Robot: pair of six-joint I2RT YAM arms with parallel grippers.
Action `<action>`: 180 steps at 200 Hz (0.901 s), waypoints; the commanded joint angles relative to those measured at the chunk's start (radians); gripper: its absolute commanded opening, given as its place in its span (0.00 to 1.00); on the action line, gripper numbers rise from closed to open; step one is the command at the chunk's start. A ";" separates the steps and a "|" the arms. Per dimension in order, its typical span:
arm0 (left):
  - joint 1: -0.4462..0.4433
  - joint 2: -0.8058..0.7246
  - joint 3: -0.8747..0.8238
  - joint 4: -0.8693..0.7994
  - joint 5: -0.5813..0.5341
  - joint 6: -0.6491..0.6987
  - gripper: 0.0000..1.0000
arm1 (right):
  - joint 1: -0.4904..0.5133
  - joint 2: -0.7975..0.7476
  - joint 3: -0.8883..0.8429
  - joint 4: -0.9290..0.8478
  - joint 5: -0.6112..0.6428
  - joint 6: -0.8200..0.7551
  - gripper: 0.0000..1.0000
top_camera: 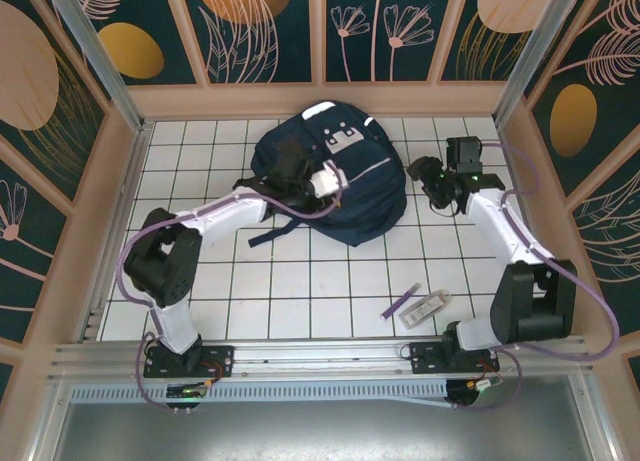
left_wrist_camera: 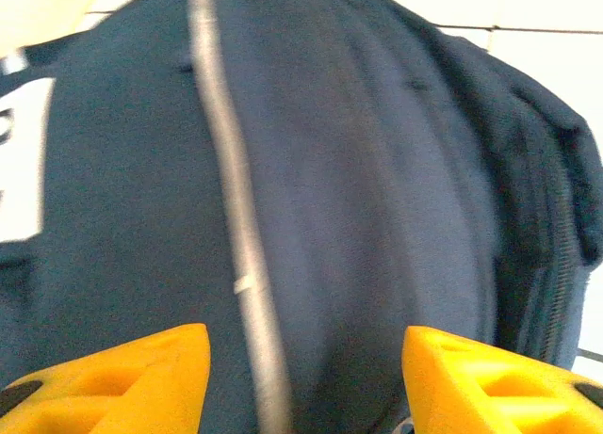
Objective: Pack books, pencil case, and school supplies into a backpack
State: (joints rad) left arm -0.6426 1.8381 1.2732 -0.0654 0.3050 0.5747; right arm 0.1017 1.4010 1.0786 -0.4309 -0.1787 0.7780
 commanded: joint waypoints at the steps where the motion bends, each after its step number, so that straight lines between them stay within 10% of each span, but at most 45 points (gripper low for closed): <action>1: -0.037 0.065 0.052 -0.058 -0.033 0.116 0.56 | 0.001 -0.090 -0.040 -0.042 0.133 -0.056 0.68; 47: -0.045 0.115 0.085 0.035 -0.224 0.060 0.54 | -0.002 -0.119 -0.122 -0.033 0.037 -0.046 0.67; 104: -0.046 0.067 0.119 0.063 -0.174 0.010 0.00 | 0.007 -0.123 -0.213 -0.154 0.050 0.089 0.67; 180: -0.043 0.036 0.147 0.129 -0.135 -0.162 0.00 | -0.016 -0.064 -0.266 -0.318 0.024 0.231 0.63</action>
State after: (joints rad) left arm -0.6918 1.9297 1.3712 -0.0399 0.1490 0.5095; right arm 0.0982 1.3106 0.8116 -0.6544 -0.1650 0.9642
